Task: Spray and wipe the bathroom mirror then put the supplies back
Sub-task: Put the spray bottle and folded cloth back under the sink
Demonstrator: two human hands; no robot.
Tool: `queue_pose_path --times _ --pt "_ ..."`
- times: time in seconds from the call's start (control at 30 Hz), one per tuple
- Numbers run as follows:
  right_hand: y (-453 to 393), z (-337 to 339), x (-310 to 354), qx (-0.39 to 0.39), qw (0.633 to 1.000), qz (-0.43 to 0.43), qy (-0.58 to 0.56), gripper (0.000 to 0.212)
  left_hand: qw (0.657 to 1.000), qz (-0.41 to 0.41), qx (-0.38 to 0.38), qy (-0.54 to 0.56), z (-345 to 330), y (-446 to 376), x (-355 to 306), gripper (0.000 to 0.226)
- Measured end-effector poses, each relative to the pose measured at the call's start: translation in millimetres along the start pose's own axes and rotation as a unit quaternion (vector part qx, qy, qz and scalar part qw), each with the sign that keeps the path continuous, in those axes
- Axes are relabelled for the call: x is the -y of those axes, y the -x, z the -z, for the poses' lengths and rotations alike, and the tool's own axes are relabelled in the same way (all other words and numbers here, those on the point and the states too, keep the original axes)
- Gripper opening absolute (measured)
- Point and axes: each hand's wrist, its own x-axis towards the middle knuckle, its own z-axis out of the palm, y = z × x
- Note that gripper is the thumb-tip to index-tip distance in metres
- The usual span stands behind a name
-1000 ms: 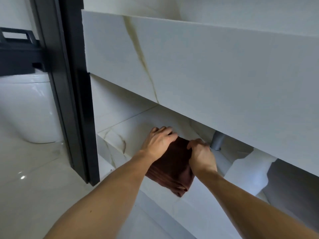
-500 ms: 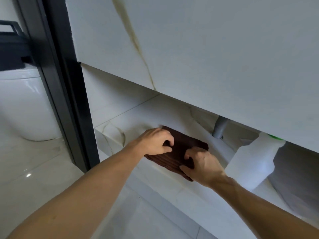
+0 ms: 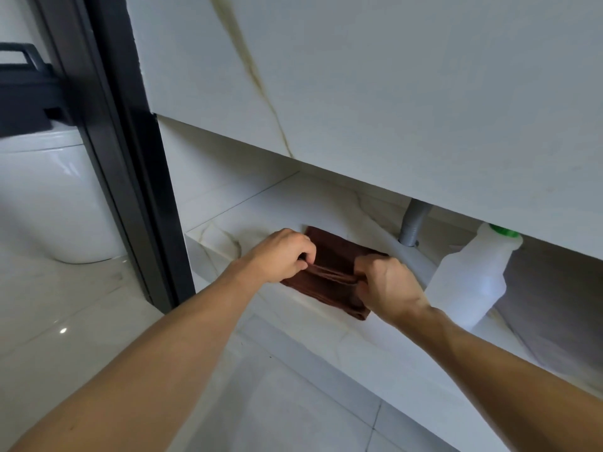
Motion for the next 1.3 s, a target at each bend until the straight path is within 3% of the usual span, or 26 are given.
queue_pose_path --times 0.1,0.17,0.23,0.3,0.4,0.6,0.8,1.13,1.3 --pt "6.8 -5.2 5.6 0.06 0.998 0.017 0.015 0.016 0.998 0.015 0.063 -0.015 -0.2 9.6 -0.1 0.013" --pt "6.4 -12.5 4.8 0.05 0.999 0.006 -0.02 0.031 0.996 0.051 0.074 0.006 -1.9 10.7 -4.4 0.009" --pt "0.9 -18.8 2.7 0.008 0.999 -0.003 -0.04 0.028 0.996 0.072 0.049 0.002 -1.9 4.5 -12.3 0.017" --pt "-7.4 -24.4 1.4 0.001 1.0 -0.02 -0.008 0.049 0.996 0.074 0.025 -0.042 -7.2 -5.7 -19.3 0.029" --pt "-20.6 -32.8 0.6 0.033 0.997 -0.052 0.036 0.075 0.99 0.087 0.072 -0.08 -21.3 -21.9 -26.7 0.057" --pt "-28.0 -55.0 -12.9 0.085 0.986 -0.141 0.018 0.104 0.975 0.145 0.137 -0.095 -44.1 -32.3 -10.9 0.06" --pt "-26.2 -56.1 -10.6 0.093 0.982 -0.162 0.016 0.108 0.965 0.174 0.13 -0.149 -44.8 -41.7 -11.4 0.06" --pt "-16.7 -53.5 -10.1 0.105 0.983 -0.152 -0.006 0.11 0.973 0.173 0.11 -0.106 -58.3 -59.6 -14.2 0.065" --pt "-10.9 -34.6 -10.0 0.194 0.97 -0.146 0.002 0.109 0.97 0.174 0.117 -0.122 -57.4 -61.6 -13.3 0.065"
